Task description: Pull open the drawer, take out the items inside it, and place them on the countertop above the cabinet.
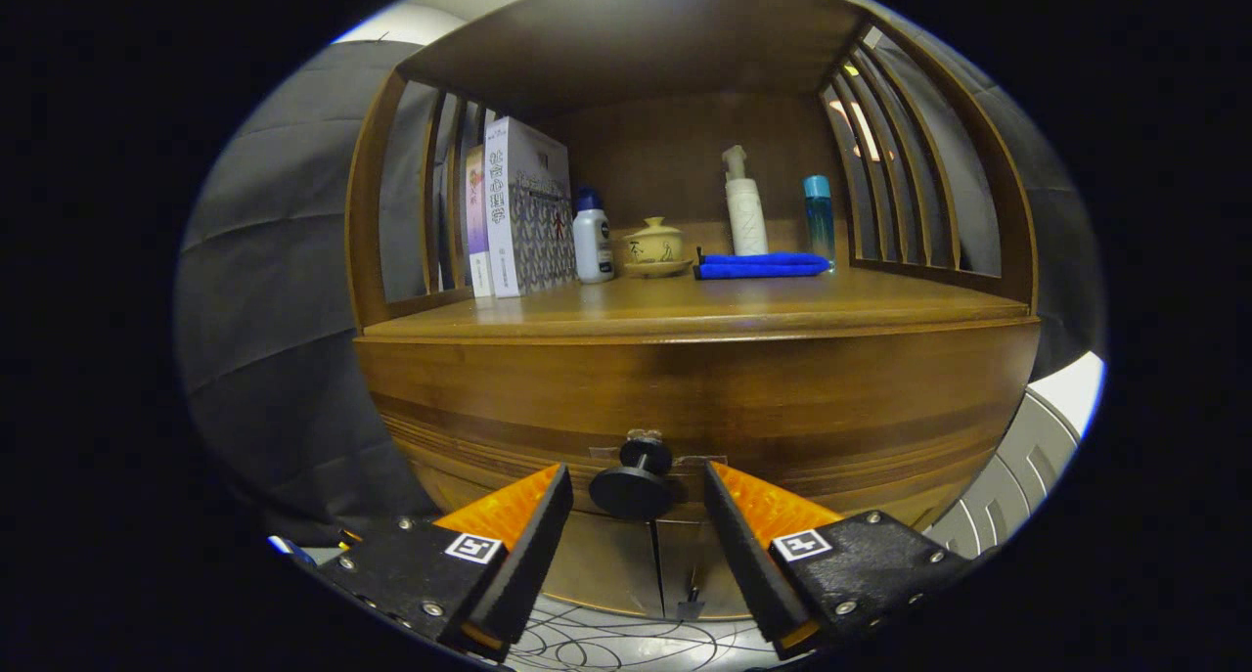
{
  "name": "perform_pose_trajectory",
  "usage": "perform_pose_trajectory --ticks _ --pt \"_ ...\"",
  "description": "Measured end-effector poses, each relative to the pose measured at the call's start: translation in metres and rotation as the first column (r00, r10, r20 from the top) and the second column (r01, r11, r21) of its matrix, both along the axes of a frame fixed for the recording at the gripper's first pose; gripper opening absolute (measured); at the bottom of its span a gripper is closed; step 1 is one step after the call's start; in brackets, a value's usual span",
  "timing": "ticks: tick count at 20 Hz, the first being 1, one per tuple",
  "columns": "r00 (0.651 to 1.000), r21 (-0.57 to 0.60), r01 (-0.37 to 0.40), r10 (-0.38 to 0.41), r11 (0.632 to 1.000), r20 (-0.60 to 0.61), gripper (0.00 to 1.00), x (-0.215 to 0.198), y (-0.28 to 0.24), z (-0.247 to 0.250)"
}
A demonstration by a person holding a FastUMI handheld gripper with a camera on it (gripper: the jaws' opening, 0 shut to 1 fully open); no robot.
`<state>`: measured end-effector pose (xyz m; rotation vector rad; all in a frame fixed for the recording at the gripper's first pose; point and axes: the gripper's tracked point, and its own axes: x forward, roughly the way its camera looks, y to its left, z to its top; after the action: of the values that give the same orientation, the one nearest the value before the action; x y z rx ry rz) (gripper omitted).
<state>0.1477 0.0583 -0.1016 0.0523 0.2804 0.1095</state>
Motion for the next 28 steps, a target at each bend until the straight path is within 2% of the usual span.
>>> perform_pose_trajectory --ticks 5,8,13,28 --pt "1.0 0.037 -0.003 0.002 0.999 0.005 0.49 0.008 0.005 0.0" --pt "1.0 -0.004 -0.015 0.015 1.0 -0.005 0.38 0.005 0.004 0.0" --pt "1.0 -0.013 -0.011 0.011 1.0 -0.019 0.37 -0.001 0.005 0.001" --pt "0.999 -0.073 -0.033 0.032 0.997 -0.011 0.36 -0.088 0.015 0.0"
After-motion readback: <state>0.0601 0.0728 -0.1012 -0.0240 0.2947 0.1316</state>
